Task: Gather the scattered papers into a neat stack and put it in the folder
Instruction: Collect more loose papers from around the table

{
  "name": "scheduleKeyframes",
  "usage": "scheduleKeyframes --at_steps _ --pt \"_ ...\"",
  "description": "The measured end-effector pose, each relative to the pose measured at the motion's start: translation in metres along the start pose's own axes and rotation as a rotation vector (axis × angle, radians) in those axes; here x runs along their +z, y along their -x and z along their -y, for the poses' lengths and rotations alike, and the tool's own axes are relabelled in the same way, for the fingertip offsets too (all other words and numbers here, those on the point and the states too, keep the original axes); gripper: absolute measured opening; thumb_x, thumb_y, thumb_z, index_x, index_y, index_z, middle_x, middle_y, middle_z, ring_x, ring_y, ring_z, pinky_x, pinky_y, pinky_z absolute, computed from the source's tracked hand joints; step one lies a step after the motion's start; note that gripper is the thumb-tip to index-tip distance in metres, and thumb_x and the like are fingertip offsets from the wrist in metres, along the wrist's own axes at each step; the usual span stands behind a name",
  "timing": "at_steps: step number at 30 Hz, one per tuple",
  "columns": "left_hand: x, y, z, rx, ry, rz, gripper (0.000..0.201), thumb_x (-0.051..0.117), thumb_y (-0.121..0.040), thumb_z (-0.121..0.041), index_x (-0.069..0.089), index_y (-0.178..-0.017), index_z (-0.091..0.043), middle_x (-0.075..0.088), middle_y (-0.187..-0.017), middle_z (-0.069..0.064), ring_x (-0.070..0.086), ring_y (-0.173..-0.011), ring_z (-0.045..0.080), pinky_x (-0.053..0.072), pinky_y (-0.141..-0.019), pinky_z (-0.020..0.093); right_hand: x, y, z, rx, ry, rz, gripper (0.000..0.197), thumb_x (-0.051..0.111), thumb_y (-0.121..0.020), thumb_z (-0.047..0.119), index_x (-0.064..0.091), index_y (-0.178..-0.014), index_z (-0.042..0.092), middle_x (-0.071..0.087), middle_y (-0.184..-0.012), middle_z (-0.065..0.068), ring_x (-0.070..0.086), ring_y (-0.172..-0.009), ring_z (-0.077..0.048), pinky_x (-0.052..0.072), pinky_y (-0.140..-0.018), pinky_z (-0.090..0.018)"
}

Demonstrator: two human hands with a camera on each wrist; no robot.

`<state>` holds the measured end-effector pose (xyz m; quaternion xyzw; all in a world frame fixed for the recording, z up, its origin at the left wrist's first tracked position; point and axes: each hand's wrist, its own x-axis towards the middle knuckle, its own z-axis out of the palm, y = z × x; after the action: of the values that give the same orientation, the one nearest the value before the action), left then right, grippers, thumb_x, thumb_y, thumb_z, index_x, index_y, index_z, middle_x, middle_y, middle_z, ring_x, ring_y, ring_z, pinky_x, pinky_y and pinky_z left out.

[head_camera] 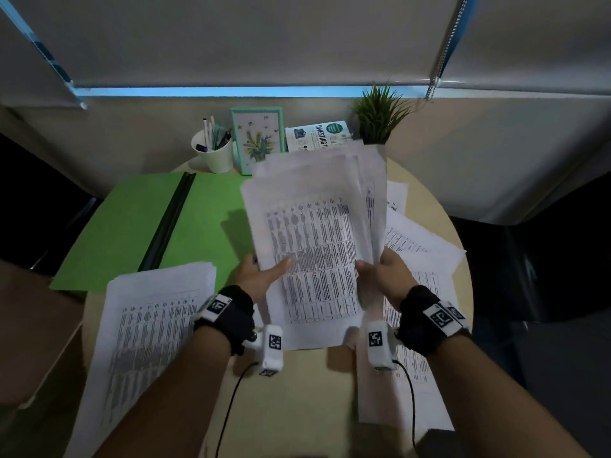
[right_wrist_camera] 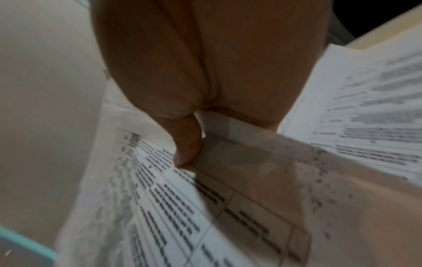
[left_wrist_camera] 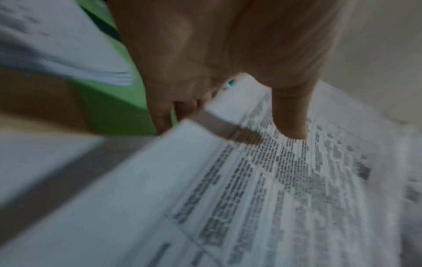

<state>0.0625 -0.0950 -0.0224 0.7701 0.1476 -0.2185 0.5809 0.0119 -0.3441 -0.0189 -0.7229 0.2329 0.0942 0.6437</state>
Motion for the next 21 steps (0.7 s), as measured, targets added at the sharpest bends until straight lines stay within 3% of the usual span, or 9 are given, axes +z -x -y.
scheduleKeyframes --at_steps 3,7,9,11,13,16,18,21 --pt "-0.019 0.025 -0.025 0.159 0.079 -0.01 0.044 0.073 -0.083 -0.032 0.06 -0.123 -0.02 0.068 -0.111 -0.006 0.061 -0.105 0.015 0.046 -0.095 0.036 0.014 0.014 0.015 -0.094 0.045 0.025 0.005 0.063 -0.092 0.01 0.065 -0.097 0.009 0.072 -0.086 -0.007 0.069 -0.08 -0.024 0.058 -0.08 -0.044" --pt "-0.053 0.053 -0.043 0.399 0.155 -0.174 0.016 0.056 -0.096 -0.02 0.063 -0.111 -0.018 0.07 -0.106 -0.005 0.066 -0.098 0.013 0.053 -0.084 0.035 0.051 0.04 0.04 -0.249 0.018 -0.025 0.022 0.067 -0.09 0.019 0.063 -0.11 0.012 0.072 -0.103 -0.002 0.069 -0.097 -0.02 0.055 -0.087 -0.038" --pt "-0.069 0.062 -0.044 0.444 0.168 -0.18 0.013 0.053 -0.098 -0.019 0.06 -0.108 -0.022 0.068 -0.104 -0.01 0.063 -0.096 0.006 0.05 -0.077 0.026 0.071 0.053 0.052 -0.331 -0.007 -0.107 0.014 0.062 -0.094 0.018 0.06 -0.108 0.017 0.069 -0.101 0.003 0.066 -0.098 -0.018 0.053 -0.087 -0.033" --pt "-0.087 0.068 -0.041 0.483 0.17 -0.17 0.013 0.054 -0.098 -0.02 0.058 -0.109 -0.025 0.066 -0.104 -0.014 0.06 -0.099 0.001 0.047 -0.079 0.024 0.09 0.065 0.058 -0.373 -0.047 -0.145 0.014 0.059 -0.096 0.016 0.059 -0.109 0.02 0.068 -0.099 0.008 0.065 -0.099 -0.015 0.052 -0.087 -0.029" --pt "-0.106 0.068 -0.032 0.49 0.159 -0.14 0.018 0.056 -0.096 -0.019 0.058 -0.113 -0.025 0.066 -0.107 -0.013 0.061 -0.101 0.001 0.049 -0.085 0.028 0.106 0.073 0.054 -0.365 -0.058 -0.146 0.02 0.061 -0.095 0.017 0.058 -0.114 0.02 0.068 -0.103 0.008 0.066 -0.099 -0.011 0.054 -0.088 -0.029" --pt "-0.128 0.061 -0.014 0.474 0.083 -0.084 0.03 0.064 -0.091 -0.022 0.056 -0.12 -0.018 0.068 -0.113 -0.004 0.064 -0.106 0.014 0.052 -0.091 0.044 0.124 0.084 0.038 -0.338 -0.067 -0.171 0.032 0.069 -0.089 0.019 0.056 -0.119 0.017 0.068 -0.105 0.011 0.066 -0.092 0.004 0.056 -0.081 -0.023" --pt "-0.136 0.058 -0.006 0.499 0.011 -0.062 0.034 0.065 -0.09 -0.026 0.056 -0.121 -0.016 0.067 -0.115 -0.001 0.062 -0.11 0.016 0.05 -0.095 0.05 0.134 0.089 0.035 -0.364 -0.061 -0.216 0.024 0.067 -0.091 0.017 0.057 -0.112 0.023 0.067 -0.104 0.013 0.065 -0.095 0.001 0.054 -0.084 -0.026" --pt "-0.137 0.063 -0.006 0.508 -0.033 -0.062 0.031 0.054 -0.097 -0.022 0.054 -0.127 -0.014 0.064 -0.117 -0.002 0.058 -0.11 0.015 0.046 -0.101 0.043 0.153 0.097 0.044 -0.386 -0.028 -0.25 0.015 0.058 -0.096 0.015 0.056 -0.108 0.023 0.066 -0.105 0.009 0.064 -0.101 -0.01 0.053 -0.093 -0.036"
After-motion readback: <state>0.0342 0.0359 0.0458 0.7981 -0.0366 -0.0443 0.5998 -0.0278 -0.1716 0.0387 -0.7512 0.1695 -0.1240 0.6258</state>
